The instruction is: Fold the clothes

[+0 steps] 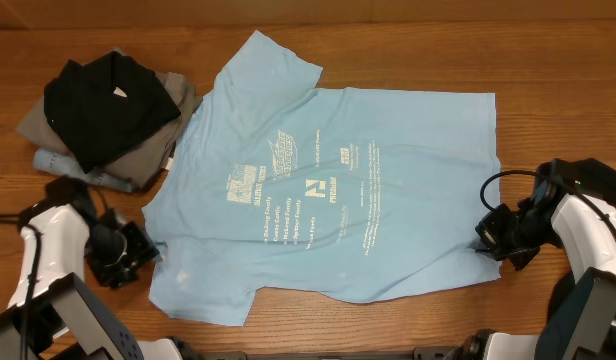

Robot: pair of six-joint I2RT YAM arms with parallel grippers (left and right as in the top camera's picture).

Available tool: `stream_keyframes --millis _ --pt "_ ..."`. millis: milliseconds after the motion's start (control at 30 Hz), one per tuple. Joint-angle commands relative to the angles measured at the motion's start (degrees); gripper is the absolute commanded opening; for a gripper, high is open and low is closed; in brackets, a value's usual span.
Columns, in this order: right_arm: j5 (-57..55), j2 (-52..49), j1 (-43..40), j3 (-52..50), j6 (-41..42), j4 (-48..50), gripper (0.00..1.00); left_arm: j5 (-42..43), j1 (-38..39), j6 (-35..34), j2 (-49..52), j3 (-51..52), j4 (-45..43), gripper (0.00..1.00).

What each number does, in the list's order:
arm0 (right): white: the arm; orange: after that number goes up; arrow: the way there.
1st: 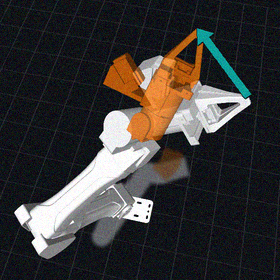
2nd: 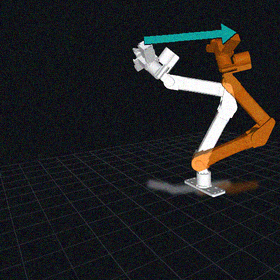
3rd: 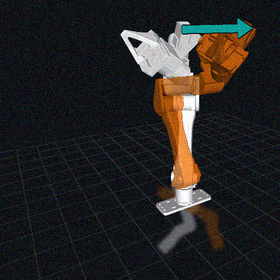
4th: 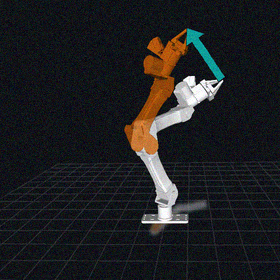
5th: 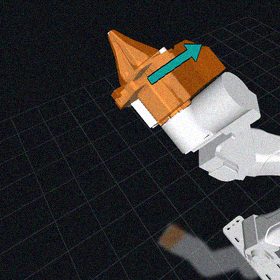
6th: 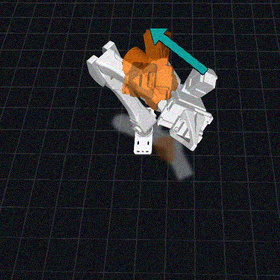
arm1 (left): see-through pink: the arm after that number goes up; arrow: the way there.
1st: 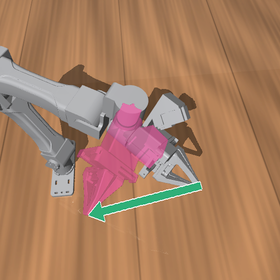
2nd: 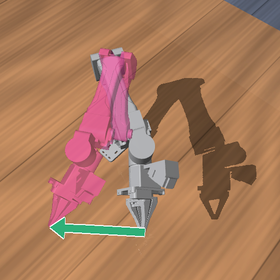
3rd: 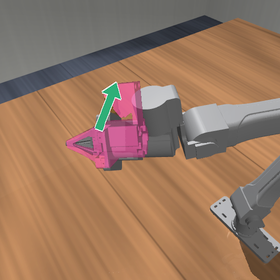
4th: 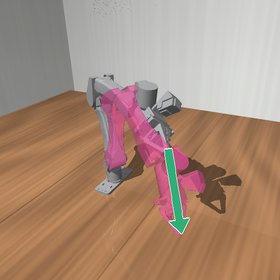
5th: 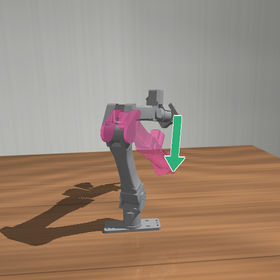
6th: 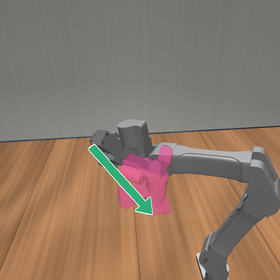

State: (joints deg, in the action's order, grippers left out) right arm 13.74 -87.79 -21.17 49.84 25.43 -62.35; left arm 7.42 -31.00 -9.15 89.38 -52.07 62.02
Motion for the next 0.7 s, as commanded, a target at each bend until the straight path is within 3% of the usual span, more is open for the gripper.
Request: stream_keyframes --millis 0,167,300,333,433,500,667 --pt "0.5 1.01 0.22 1.27 -0.17 0.55 0.04 -0.72 -2.58 -1.14 -0.9 2.97 -2.89 0.61" --pt "0.52 1.01 0.22 1.27 -0.15 0.79 0.04 5.29 -1.64 -0.28 -0.9 10.67 -10.58 0.64" --pt "0.52 1.01 0.22 1.27 -0.15 0.74 0.04 6.23 -1.6 -0.02 -0.92 11.78 -11.45 0.6" --pt "0.52 1.01 0.22 1.27 -0.15 0.76 0.04 6.43 -1.6 0.07 -0.9 11.78 -11.45 0.53" --pt "0.52 1.01 0.22 1.27 -0.15 0.74 0.04 8.17 -1.6 1.29 -0.92 11.78 -11.26 0.18" --pt "0.5 1.01 0.22 1.27 -0.15 0.76 0.04 12.68 -1.6 2.69 -0.92 11.45 -9.88 0.06" --pt "0.46 1.01 0.22 1.79 -0.26 0.76 0.04 17.75 -1.62 5.53 -1.05 8.44 -5.01 0.04"
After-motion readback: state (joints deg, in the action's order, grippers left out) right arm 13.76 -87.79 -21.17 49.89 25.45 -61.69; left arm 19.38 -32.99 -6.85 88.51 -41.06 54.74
